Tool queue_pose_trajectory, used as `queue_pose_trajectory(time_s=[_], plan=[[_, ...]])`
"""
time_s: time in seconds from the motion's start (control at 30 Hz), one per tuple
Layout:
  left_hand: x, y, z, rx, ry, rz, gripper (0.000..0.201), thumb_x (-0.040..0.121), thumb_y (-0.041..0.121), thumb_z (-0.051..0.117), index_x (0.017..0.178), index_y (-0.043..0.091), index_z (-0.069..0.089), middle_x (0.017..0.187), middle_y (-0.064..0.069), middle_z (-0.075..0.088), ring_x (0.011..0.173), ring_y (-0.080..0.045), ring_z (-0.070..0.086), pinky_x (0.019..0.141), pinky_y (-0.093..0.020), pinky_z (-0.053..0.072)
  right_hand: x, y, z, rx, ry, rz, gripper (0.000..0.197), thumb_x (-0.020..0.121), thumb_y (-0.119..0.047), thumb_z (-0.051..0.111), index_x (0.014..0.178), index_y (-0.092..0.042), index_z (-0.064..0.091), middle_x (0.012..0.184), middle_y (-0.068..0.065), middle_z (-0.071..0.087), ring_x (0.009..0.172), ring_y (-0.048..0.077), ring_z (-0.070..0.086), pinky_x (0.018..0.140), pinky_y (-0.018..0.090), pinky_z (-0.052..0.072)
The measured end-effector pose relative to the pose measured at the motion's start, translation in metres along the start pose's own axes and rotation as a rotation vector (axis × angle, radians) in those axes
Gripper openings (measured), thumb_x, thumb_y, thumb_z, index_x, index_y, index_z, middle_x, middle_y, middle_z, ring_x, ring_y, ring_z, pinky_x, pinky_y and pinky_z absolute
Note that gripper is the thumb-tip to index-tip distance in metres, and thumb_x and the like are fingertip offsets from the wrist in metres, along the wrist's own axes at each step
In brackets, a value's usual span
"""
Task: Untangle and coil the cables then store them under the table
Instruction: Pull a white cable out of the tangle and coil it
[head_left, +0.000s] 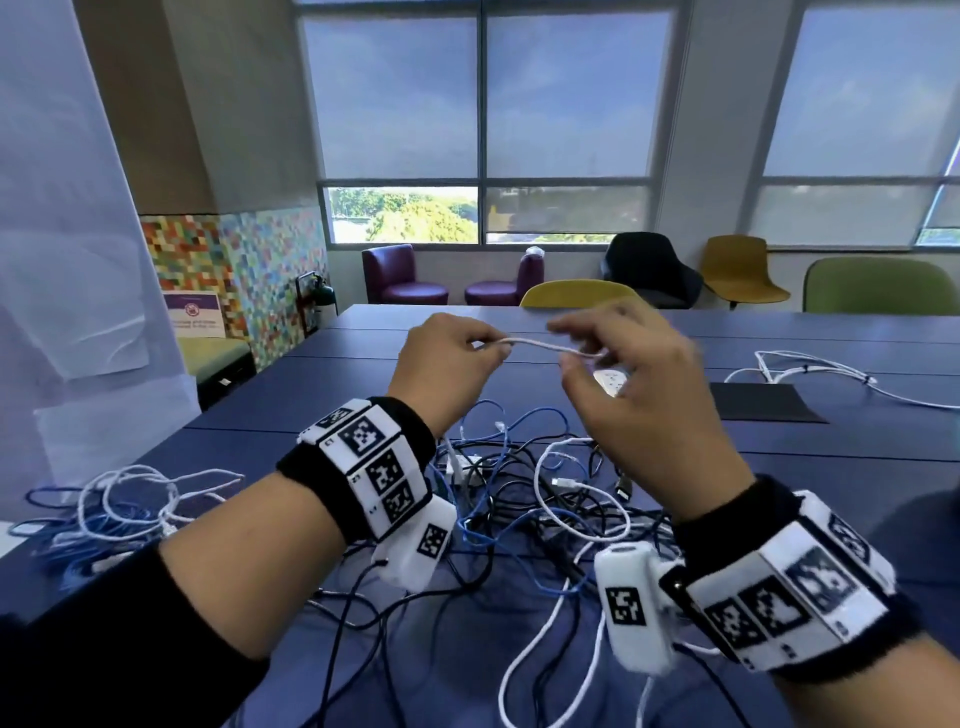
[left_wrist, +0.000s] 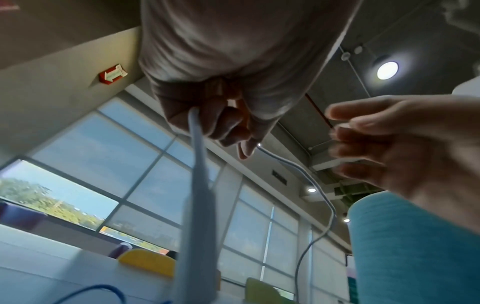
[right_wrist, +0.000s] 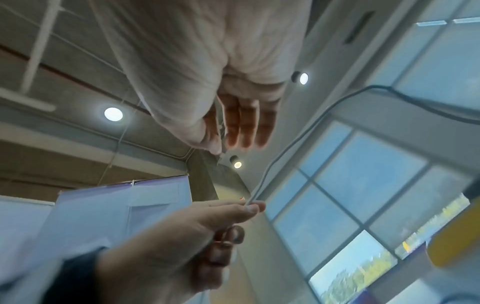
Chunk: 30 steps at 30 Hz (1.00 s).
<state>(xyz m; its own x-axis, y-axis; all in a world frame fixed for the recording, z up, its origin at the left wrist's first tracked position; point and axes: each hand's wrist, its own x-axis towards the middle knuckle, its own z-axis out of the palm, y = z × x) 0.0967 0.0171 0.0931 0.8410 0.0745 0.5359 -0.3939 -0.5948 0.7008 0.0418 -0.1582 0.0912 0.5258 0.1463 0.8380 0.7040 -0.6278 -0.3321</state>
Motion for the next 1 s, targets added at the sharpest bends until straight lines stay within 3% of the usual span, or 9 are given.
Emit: queue_pose_trajectory(time_s=[0.1, 0.2, 0.27, 0.4, 0.47, 0.6, 0.67, 0.77, 1.0], plan=[[-0.010, 0.009, 0.003, -0.142, -0.048, -0.006, 0.010, 0.087, 0.024, 0.070, 0.090, 0.019, 0.078, 0.046, 0.018, 0.053, 0.047, -0.001, 0.044, 0.054, -0.022, 0.034, 0.008, 0.020, 0.007, -0.258, 0.030, -0.120, 0.037, 0.090, -0.023, 0.059, 0.126, -0.016, 0.064, 0.116, 0.010, 0.058, 0.108, 0.025, 0.052, 0.092, 0.037, 0.043], [-0.015, 0.018, 0.002, -0.279, -0.059, -0.015, 0.010, 0.088, 0.024, 0.070, 0.086, 0.016, 0.077, 0.054, 0.005, 0.050, 0.047, -0.009, 0.040, 0.053, -0.023, 0.034, 0.012, 0.035, 0.011, -0.181, -0.006, -0.105, 0.027, 0.094, -0.026, 0.056, 0.111, -0.015, 0.073, 0.087, 0.007, 0.065, 0.082, 0.026, 0.059, 0.071, 0.044, 0.050], [-0.017, 0.024, 0.000, -0.375, -0.071, -0.070, 0.017, 0.087, 0.024, 0.071, 0.081, 0.008, 0.074, 0.055, 0.001, 0.044, 0.044, -0.010, 0.033, 0.047, -0.021, 0.028, 0.014, 0.039, 0.011, -0.104, 0.011, -0.088, 0.021, 0.094, -0.023, 0.058, 0.101, -0.013, 0.075, 0.075, 0.005, 0.062, 0.068, 0.022, 0.056, 0.061, 0.040, 0.048], [-0.019, 0.034, -0.006, -0.659, -0.197, -0.198, 0.023, 0.090, 0.025, 0.068, 0.078, 0.005, 0.069, 0.053, 0.002, 0.039, 0.045, -0.012, 0.025, 0.043, -0.020, 0.020, 0.025, 0.046, 0.007, -0.118, 0.152, -0.051, 0.016, 0.094, -0.018, 0.060, 0.091, -0.009, 0.072, 0.079, -0.002, 0.061, 0.072, 0.018, 0.054, 0.063, 0.029, 0.039], [-0.020, 0.037, -0.007, -0.795, -0.297, -0.218, 0.021, 0.093, 0.024, 0.062, 0.081, 0.007, 0.066, 0.053, 0.003, 0.038, 0.046, -0.012, 0.026, 0.043, -0.020, 0.023, 0.031, 0.052, 0.004, -0.135, 0.222, -0.001, 0.013, 0.094, -0.016, 0.061, 0.092, -0.010, 0.072, 0.079, -0.006, 0.057, 0.072, 0.011, 0.049, 0.065, 0.020, 0.031], [-0.025, 0.039, -0.008, -1.016, -0.393, -0.206, 0.018, 0.094, 0.019, 0.053, 0.090, 0.004, 0.063, 0.051, 0.003, 0.036, 0.044, -0.011, 0.035, 0.045, -0.021, 0.032, 0.033, 0.067, 0.003, -0.094, 0.299, 0.144, 0.015, 0.095, -0.019, 0.060, 0.090, -0.012, 0.072, 0.074, 0.002, 0.061, 0.065, 0.014, 0.046, 0.058, 0.018, 0.028], [-0.026, 0.039, -0.005, -1.106, -0.395, -0.171, 0.022, 0.092, 0.020, 0.051, 0.100, 0.003, 0.063, 0.053, 0.003, 0.037, 0.044, -0.010, 0.036, 0.047, -0.021, 0.032, 0.029, 0.071, 0.008, -0.078, 0.267, 0.191, 0.015, 0.095, -0.020, 0.060, 0.088, -0.014, 0.071, 0.070, -0.004, 0.057, 0.061, 0.009, 0.044, 0.055, 0.013, 0.029], [-0.026, 0.041, 0.002, -1.271, -0.340, -0.132, 0.031, 0.092, 0.017, 0.048, 0.115, 0.000, 0.058, 0.059, 0.001, 0.047, 0.046, -0.010, 0.043, 0.046, -0.021, 0.039, 0.020, 0.072, 0.017, -0.076, 0.188, 0.194, 0.015, 0.094, -0.023, 0.063, 0.084, -0.017, 0.072, 0.065, -0.008, 0.056, 0.060, 0.004, 0.049, 0.055, 0.021, 0.033], [-0.020, 0.045, 0.010, -1.443, -0.096, -0.032, 0.025, 0.102, 0.011, 0.036, 0.116, 0.000, 0.053, 0.084, -0.008, 0.073, 0.076, -0.018, 0.072, 0.066, -0.024, 0.058, 0.010, 0.046, 0.015, -0.017, -0.150, 0.130, 0.018, 0.096, -0.029, 0.060, 0.098, -0.018, 0.073, 0.067, -0.004, 0.064, 0.063, 0.011, 0.055, 0.062, 0.033, 0.049]])
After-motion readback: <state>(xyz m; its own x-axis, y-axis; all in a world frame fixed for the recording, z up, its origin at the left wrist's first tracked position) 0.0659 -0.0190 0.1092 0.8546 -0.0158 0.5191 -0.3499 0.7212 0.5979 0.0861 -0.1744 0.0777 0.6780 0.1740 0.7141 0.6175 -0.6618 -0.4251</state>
